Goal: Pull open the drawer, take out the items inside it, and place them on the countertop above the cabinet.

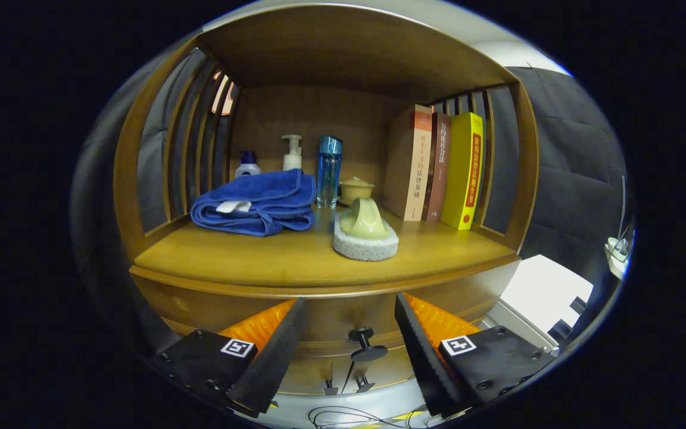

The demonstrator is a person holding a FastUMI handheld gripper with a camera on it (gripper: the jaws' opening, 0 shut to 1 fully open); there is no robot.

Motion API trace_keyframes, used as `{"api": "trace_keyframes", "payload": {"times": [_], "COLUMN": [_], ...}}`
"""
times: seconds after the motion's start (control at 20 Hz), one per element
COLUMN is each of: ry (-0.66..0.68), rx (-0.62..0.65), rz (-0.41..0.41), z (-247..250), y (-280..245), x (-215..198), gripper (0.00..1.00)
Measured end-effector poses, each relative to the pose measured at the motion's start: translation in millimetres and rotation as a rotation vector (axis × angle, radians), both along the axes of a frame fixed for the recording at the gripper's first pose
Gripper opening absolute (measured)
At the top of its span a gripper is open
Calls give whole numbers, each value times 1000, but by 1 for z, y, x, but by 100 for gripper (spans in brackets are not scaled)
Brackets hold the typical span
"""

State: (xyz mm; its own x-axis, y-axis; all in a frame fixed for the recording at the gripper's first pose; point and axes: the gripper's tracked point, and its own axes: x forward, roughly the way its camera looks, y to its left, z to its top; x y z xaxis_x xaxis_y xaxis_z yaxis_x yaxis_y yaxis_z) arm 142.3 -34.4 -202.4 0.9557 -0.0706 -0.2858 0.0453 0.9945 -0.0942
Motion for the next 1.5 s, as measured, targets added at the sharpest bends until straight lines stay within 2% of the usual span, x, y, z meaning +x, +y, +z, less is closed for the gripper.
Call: {"api": "trace_keyframes", "payload": {"times": [0.3, 0.6, 0.85, 1.0, 1.5], "ry": [-102, -258, -330, -335, -313], "rx": [-29, -36, 53, 52, 63], "rz": [72, 128, 148, 158, 170], "z": [97, 219, 282, 300, 294], "y": [14, 24, 32, 31, 40], "x": [-12, -32, -48, -56, -51], "gripper": [98, 98, 98, 98, 98]}}
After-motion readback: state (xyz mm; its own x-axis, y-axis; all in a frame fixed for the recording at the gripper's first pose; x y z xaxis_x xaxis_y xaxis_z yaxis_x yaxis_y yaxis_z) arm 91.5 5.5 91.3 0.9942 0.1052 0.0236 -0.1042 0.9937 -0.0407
